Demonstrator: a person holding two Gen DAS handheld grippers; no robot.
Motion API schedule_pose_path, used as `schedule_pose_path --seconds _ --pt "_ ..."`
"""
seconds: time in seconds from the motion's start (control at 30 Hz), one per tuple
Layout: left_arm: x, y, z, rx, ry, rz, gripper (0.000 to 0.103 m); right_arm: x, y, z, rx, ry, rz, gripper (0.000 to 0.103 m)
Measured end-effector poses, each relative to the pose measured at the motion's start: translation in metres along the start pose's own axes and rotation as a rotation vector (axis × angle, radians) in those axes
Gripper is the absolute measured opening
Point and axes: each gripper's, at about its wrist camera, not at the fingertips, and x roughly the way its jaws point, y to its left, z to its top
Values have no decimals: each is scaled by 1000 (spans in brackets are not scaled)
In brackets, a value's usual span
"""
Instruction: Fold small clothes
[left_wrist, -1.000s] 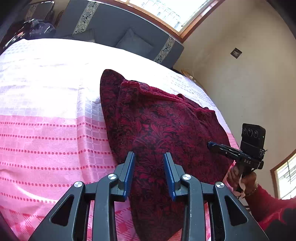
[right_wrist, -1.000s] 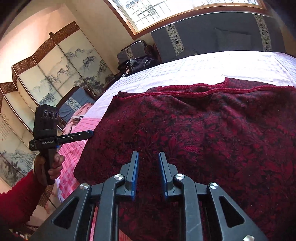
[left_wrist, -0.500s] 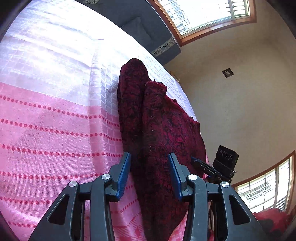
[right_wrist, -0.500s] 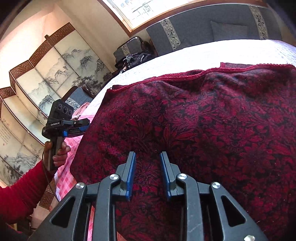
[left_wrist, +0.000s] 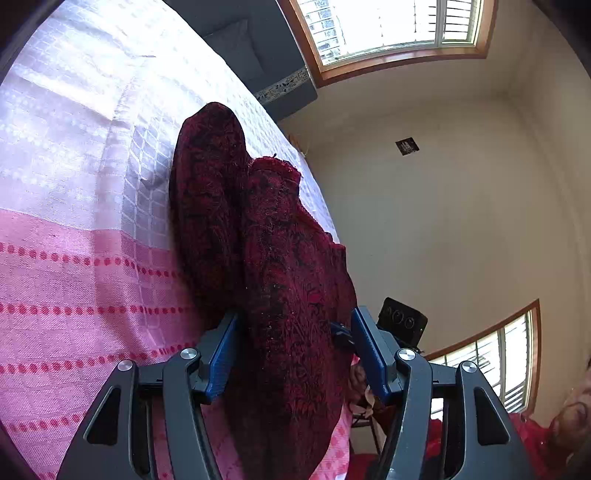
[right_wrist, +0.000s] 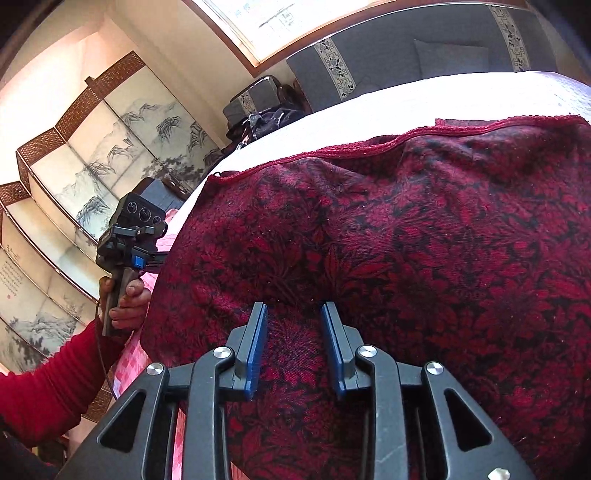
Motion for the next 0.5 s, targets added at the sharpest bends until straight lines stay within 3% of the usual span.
schedule_pose_path --seconds 0.07,0.17,0.23,0.33,0.4,0.5 --pt "-5 2 -2 1 -12 -8 61 0 3 -2 -6 -1 2 35" --pt "-15 -1 -4 28 -16 38 60 0 6 -3 -19 -3 0 40" --pt "-14 -4 -6 59 45 55 61 1 6 -2 -21 -3 4 41" --pt "2 -12 -16 72 206 27 61 1 3 0 -9 -3 15 42" --pt "14 -21 -24 113 292 55 61 2 2 0 -5 -4 15 42" --pt "16 -20 -18 72 315 30 65 3 3 0 -7 -6 10 42"
